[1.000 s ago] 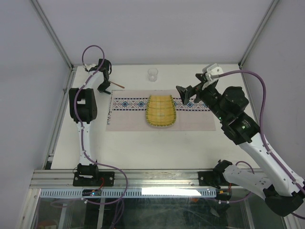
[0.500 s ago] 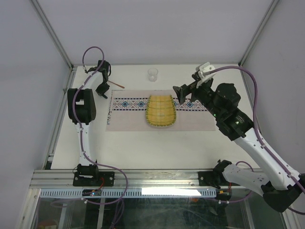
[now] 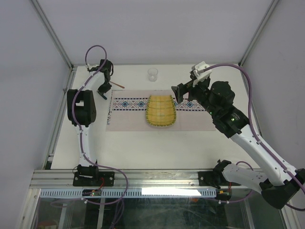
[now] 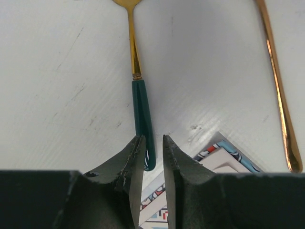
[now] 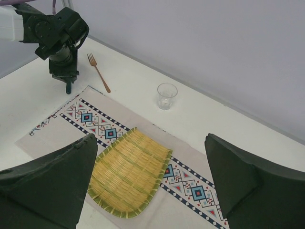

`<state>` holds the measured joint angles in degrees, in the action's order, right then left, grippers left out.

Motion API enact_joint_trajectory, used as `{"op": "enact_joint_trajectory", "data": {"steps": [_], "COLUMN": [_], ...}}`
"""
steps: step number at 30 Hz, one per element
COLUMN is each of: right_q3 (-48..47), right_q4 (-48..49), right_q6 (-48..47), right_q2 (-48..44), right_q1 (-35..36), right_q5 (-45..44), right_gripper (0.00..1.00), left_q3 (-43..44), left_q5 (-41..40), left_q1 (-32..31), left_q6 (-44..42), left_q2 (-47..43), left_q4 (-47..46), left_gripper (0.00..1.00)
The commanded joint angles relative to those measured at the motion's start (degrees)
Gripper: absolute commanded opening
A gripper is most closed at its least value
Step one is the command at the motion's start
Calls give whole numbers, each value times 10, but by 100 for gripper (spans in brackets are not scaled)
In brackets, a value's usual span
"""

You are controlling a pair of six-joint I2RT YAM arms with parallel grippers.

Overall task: Set the dinner table for one person
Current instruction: Move the spoon at the center of the board.

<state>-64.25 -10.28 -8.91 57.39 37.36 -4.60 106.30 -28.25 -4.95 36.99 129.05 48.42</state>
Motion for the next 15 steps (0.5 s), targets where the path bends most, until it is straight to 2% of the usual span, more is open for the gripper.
{"op": "enact_joint_trajectory", "data": {"steps": [1, 8, 15], "right_q3": [-6, -9, -10], "right_q4": [23, 18, 14], "right_q6": [6, 4, 6], "right_q2": [-1, 9, 8], "right_q1": [1, 1, 0], "right_q5": [-9, -11, -8], "right_gripper": [99, 99, 99], "left_q3": [-2, -31, -33], "left_q5": [-8, -21, -52], "left_q1": [-7, -6, -3], "left_q6": [-14, -12, -28], "left_q2": [-50, -79, -79], "left_q4": [-18, -37, -37], "left_gripper": [24, 27, 45]}}
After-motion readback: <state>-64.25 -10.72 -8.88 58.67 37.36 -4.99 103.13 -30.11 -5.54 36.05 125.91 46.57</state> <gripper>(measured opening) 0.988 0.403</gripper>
